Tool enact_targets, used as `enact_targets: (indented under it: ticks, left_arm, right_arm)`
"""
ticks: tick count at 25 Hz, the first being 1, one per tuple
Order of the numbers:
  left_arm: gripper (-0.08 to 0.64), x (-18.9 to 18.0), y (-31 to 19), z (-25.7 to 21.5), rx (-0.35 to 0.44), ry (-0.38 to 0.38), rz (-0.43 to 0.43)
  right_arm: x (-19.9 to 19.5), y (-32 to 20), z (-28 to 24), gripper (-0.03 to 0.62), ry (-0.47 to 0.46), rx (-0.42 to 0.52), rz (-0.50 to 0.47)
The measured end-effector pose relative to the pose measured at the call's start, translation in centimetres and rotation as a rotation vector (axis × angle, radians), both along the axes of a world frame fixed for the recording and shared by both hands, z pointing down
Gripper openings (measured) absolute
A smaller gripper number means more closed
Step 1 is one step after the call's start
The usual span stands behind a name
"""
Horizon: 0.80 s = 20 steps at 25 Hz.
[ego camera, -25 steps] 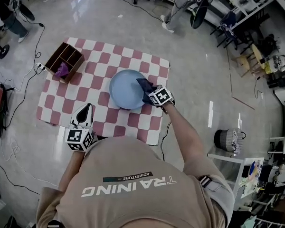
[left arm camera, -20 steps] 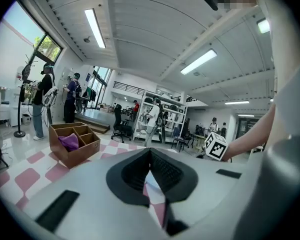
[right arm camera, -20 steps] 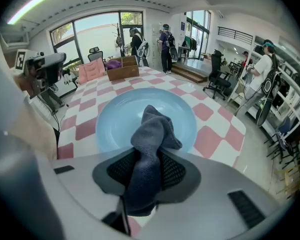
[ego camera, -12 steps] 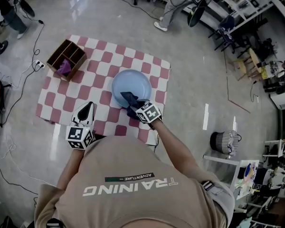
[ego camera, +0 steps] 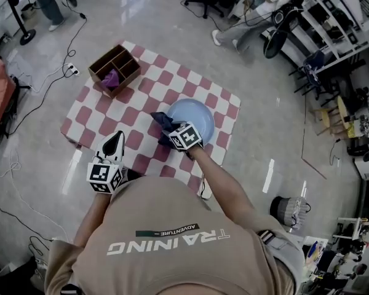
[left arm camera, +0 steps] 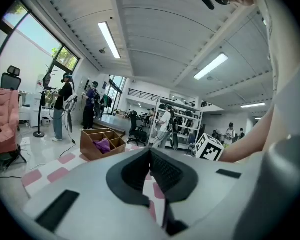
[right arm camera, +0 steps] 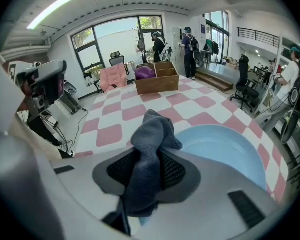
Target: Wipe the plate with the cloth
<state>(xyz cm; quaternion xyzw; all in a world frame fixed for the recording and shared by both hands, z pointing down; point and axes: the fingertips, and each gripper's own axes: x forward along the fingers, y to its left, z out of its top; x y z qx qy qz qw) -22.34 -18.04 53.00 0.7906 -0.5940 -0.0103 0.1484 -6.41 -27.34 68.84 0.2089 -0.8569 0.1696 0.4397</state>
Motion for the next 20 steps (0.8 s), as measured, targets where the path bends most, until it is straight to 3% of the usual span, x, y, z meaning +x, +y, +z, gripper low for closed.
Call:
enact_targets:
  ticks: [5, 10, 15, 20]
  left_arm:
    - [0.014, -1.7, 1.8, 0.0, -0.005, 0.009, -0.059]
    - [0.014, -2.4, 2.3, 1.0, -0.032, 0.016, -0.081]
    - [0.014, -0.8, 2.0, 0.9, -0.035, 0.010, -0.018]
    - [0.014, 2.3, 0.7, 0.8, -0.034, 0.007, 0.090]
  right_arm:
    - [-1.2, -3.5, -0.2, 0.129, 0.055, 0.036, -0.018]
    - [-0.6, -6.5, -0.4, 0.130, 0.070, 0.086, 0.049]
    - [-0.2, -6.3, -3.5, 0.129, 0.009, 0.160, 0.018]
    - [1.6, -3.1, -7.1, 0.129, -0.035, 0.232, -0.027]
